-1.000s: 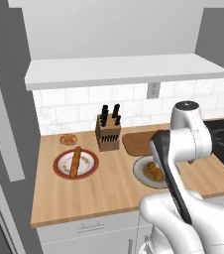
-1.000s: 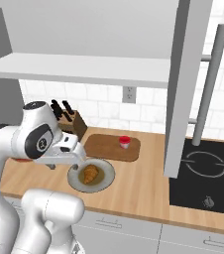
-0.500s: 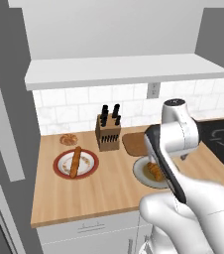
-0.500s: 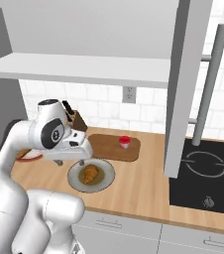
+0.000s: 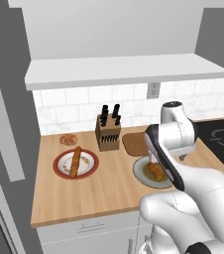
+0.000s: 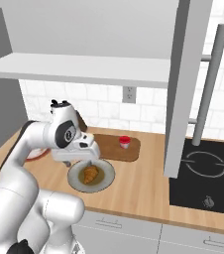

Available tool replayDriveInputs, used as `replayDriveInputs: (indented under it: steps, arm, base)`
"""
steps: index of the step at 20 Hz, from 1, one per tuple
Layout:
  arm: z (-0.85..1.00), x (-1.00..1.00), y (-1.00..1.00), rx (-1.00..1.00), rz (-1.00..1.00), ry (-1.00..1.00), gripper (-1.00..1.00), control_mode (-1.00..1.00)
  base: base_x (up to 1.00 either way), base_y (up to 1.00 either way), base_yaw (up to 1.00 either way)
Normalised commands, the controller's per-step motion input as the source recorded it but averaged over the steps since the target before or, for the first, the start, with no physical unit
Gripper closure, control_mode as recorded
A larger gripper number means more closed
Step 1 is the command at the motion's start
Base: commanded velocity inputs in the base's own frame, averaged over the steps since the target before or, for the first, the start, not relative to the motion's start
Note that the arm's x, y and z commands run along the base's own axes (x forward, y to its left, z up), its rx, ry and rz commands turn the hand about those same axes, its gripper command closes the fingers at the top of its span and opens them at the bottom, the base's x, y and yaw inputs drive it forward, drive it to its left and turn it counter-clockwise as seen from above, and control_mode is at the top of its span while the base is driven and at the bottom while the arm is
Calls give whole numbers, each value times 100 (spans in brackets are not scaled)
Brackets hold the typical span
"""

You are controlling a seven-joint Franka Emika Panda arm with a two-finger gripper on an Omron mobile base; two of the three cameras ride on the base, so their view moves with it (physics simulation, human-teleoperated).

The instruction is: From the different types of pastries on the counter, select a croissant and place it on the cutting board. Then retrieve a jar of jam from the cabinet and place it alongside the croissant on the cutting board.

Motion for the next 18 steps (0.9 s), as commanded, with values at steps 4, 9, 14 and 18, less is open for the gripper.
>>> replayDriveInputs:
  steps: [4, 9, 14, 18]
  arm:
    - [-31, -10, 0, 0, 0, 0, -100, -100]
    - [-23, 0, 0, 0, -1, 0, -100, -100]
    - [-23, 2, 0, 0, -1, 0, -100, -100]
    - [-32, 18, 0, 0, 0, 1, -100, -100]
  base:
    - [0, 0, 0]
    - [0, 0, 0]
    - [0, 0, 0]
    - [0, 0, 0]
